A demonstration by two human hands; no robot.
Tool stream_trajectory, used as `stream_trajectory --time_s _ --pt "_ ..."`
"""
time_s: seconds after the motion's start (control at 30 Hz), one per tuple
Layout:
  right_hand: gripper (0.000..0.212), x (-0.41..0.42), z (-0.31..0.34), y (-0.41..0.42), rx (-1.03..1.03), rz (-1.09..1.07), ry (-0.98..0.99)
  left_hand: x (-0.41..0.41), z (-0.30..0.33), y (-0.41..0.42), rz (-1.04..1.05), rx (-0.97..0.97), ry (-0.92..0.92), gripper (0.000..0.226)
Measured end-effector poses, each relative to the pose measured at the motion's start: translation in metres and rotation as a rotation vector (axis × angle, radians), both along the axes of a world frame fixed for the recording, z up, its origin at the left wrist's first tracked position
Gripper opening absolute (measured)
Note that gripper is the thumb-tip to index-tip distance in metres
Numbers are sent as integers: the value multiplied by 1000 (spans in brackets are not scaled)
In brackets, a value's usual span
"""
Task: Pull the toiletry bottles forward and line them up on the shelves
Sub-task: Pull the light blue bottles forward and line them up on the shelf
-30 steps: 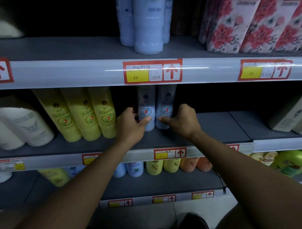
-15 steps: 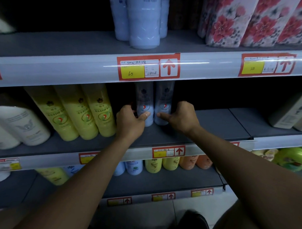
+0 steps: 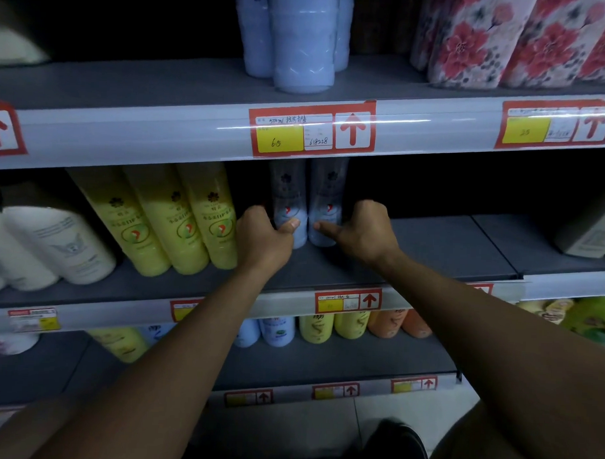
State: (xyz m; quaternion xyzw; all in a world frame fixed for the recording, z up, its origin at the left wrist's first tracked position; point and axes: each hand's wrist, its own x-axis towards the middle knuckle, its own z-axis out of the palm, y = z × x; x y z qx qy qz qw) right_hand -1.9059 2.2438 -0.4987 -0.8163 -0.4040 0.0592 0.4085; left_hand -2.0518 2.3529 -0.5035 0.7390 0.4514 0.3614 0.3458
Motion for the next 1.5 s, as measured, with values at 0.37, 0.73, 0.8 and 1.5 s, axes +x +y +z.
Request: stream_trajectory --time_s 0.37,0.73,0.8,1.5 --pt "47 -3 -2 4 3 0 -11 -2 -1 -1 -10 -9 -15 40" --pt "40 -7 2 2 -42 5 -10 -4 -2 -2 -33 1 4 45" --pt "44 -7 3 3 -44 3 -11 -4 2 -4 -25 3 22 43" --pt "61 -54 15 -56 58 -16 -131 -54 20 -42 -153 194 -122 46"
